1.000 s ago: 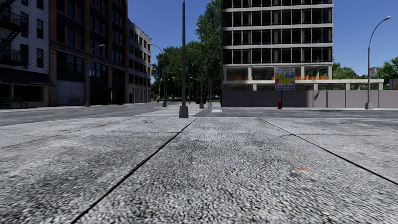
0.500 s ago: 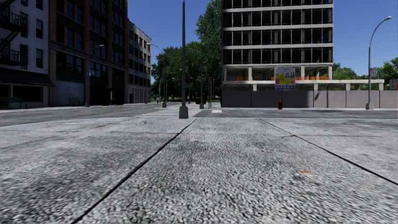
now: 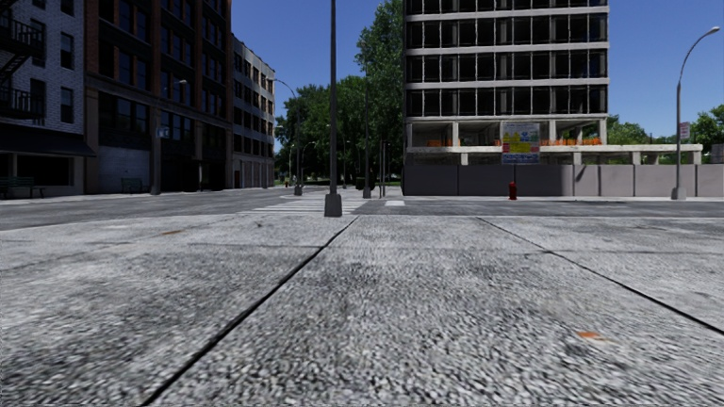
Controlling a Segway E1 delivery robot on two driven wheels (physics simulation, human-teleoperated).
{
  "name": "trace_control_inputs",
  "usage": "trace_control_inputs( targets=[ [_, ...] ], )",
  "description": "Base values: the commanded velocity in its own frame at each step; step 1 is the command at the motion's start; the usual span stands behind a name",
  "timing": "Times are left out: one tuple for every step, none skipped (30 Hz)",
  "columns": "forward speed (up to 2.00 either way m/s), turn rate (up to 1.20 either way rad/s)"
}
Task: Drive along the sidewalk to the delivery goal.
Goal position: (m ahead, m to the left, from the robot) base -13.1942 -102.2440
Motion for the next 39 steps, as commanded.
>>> trace_control_inputs(
  targets=[
    [0.84, 0.00],
    [0.86, 0.00],
    [0.86, 0.00],
    [0.96, -0.08],
    [1.03, -0.19],
    [1.05, -0.23],
    [1.06, -0.24],
    [1.06, -0.24],
    [1.06, -0.24],
    [1.06, -0.24],
    [1.06, -0.25],
    [1.06, -0.25],
    [1.06, -0.28],
    [1.06, -0.31],
    [1.06, -0.36],
    [1.06, -0.40],
    [1.06, -0.40],
    [1.06, -0.42],
    [1.06, -0.47],
    [1.06, -0.50],
    [1.06, -0.55],
    [1.06, -0.57],
    [1.06, -0.57],
    [1.06, -0.57],
    [1.06, -0.58],
    [1.06, -0.59],
    [1.06, -0.60],
    [1.06, -0.60],
    [1.06, -0.61],
    [1.06, -0.61],
    [1.06, -0.65],
    [1.06, -0.70],
    [1.06, -0.70],
    [1.06, -0.71],
    [1.06, -0.72],
    [1.06, -0.72],
    [1.06, -0.73],
    [1.06, -0.73],
    [1.06, -0.77]
  ],
)
